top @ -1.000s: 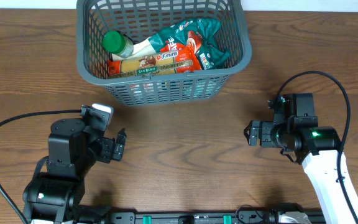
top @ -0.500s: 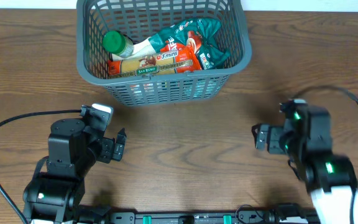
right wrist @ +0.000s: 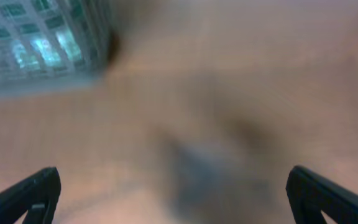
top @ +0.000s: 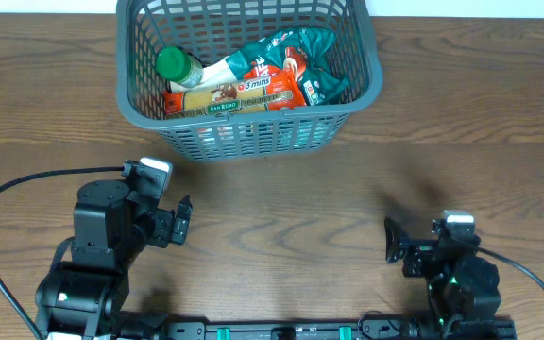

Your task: Pack container

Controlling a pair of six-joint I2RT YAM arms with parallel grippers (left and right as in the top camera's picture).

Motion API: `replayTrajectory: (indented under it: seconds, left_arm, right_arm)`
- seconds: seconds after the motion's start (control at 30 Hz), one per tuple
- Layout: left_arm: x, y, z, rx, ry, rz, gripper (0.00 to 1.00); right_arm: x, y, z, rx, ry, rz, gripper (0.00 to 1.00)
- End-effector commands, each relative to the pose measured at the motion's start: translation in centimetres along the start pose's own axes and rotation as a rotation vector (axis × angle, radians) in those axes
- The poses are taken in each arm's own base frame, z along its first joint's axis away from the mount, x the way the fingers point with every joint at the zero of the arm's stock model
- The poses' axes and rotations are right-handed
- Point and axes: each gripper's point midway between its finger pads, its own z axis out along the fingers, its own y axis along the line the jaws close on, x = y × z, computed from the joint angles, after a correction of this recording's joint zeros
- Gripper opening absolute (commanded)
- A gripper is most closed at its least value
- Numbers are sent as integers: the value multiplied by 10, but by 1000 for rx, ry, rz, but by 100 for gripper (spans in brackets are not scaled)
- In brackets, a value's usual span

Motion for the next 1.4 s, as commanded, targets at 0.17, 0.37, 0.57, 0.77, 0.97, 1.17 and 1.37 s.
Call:
replayTrajectory:
  seconds: [0.17,0.37,0.57,0.77,0.97,1.17,1.37]
  left_arm:
    - [-1,-1,0,5,-5,5,98]
    - [-1,-1,0,5,-5,5,99]
    - [-1,-1,0,5,-5,5,99]
    - [-1,-1,0,5,-5,5,99]
    - [-1,-1,0,5,-5,5,99]
    - [-1,-1,0,5,-5,5,99]
    - [-1,-1,0,5,-5,5,99]
  right_arm:
    - [-48,21,19,-94,-379,-83,99]
    - [-40,23,30,-88,-418,-139,99]
    - [-32,17,34,-64,-378,-141,99]
    - [-32,16,34,-58,-378,-140,99]
    - [-32,16,34,-58,-378,-140,99]
    - [-32,16,34,-58,-378,-140,99]
    - [-32,16,34,-58,-378,-140,99]
